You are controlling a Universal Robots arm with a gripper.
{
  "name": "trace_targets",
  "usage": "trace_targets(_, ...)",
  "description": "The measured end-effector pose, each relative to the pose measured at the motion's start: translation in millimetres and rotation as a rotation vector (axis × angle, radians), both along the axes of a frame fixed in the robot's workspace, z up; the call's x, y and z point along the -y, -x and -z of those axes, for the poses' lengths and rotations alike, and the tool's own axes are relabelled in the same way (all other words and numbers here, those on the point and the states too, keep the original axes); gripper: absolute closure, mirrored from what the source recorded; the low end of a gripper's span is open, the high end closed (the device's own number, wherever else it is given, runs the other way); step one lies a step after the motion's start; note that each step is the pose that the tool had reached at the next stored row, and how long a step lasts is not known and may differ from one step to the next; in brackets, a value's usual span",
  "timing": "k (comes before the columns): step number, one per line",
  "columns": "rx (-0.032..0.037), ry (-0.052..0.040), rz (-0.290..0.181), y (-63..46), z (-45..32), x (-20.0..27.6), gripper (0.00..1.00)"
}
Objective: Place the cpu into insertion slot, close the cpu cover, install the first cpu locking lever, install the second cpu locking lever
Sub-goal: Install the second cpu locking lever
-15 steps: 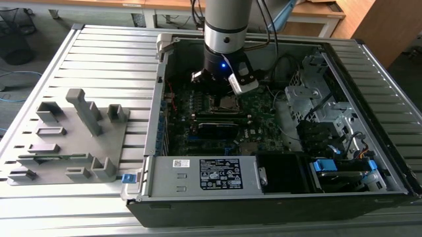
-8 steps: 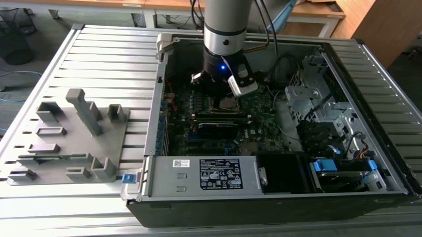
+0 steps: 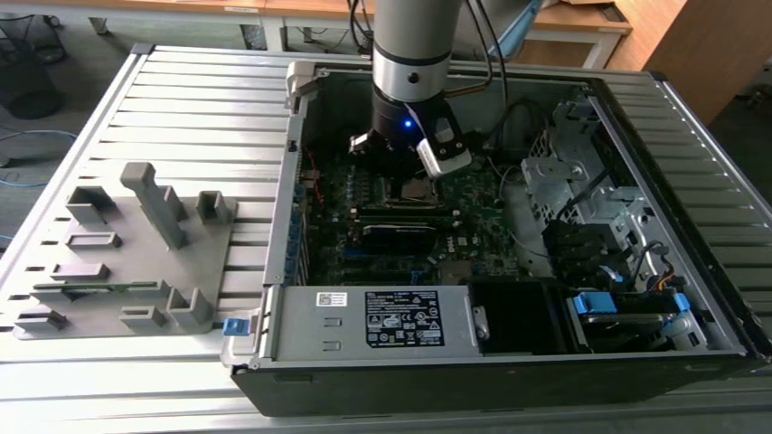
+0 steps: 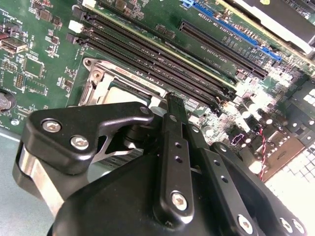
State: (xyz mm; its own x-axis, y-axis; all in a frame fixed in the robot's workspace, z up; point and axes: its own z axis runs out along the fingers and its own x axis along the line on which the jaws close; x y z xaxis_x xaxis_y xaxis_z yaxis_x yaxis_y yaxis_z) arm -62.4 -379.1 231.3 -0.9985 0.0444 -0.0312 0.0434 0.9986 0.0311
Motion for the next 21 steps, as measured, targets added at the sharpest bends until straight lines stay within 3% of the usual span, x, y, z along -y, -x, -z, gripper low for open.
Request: trace_targets(21,-0.0002,0.0003,0.0,0.1,6.3,0.1,0.89)
